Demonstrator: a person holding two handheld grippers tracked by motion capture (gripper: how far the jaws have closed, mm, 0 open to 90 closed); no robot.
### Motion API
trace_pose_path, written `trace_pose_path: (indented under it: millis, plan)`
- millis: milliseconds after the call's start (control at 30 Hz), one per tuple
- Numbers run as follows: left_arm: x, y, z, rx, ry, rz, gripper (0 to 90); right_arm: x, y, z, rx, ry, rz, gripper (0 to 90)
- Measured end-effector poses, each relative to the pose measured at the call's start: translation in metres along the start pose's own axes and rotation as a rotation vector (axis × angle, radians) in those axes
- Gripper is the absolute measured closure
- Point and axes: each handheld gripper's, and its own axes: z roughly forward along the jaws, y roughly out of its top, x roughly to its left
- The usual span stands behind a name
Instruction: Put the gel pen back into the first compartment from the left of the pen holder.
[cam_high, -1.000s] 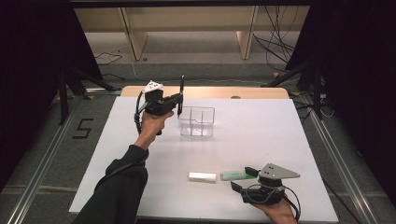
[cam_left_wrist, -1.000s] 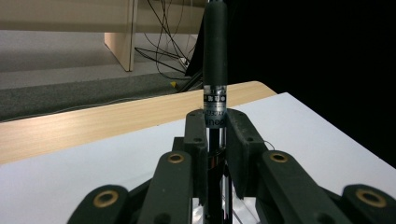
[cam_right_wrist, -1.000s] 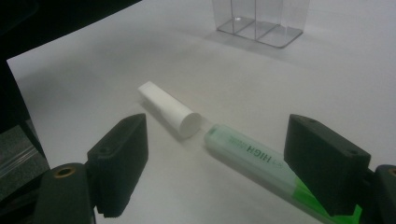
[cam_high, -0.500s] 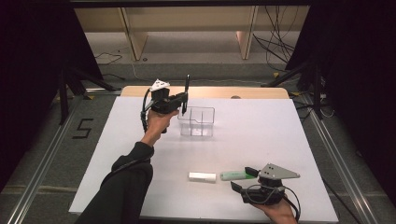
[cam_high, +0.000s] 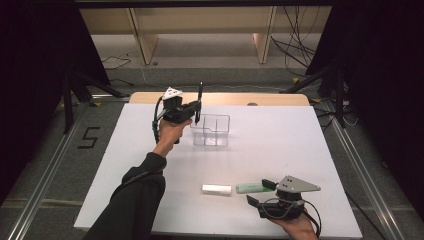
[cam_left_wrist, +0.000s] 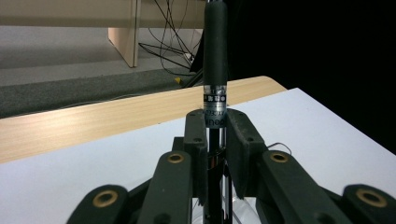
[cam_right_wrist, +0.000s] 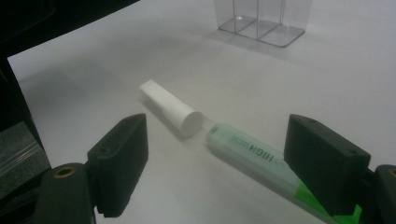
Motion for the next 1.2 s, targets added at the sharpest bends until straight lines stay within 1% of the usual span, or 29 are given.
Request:
trace_pose_path:
  millis: [133,500,767,1100,1200]
  plan:
    - [0.0,-0.003,0.001,0.008,-0.002,0.003,78.6,0.0,0.0,0.0,0.001,-0.001,0.0,22.8]
    - [0.0,-0.005,0.001,0.006,-0.001,0.0,78.6,0.0,0.0,0.0,0.002,-0.001,-0.002,22.9]
    - [0.001,-0.01,0.001,0.015,0.003,0.01,78.6,0.0,0.0,0.0,0.002,-0.001,-0.001,22.9]
    - [0.0,-0.015,0.002,0.022,0.001,0.02,78.4,0.0,0.0,-0.001,0.002,-0.001,-0.002,22.9]
    - [0.0,-0.017,0.001,0.032,0.002,0.025,78.4,0.0,0.0,-0.001,0.002,0.0,-0.003,22.9]
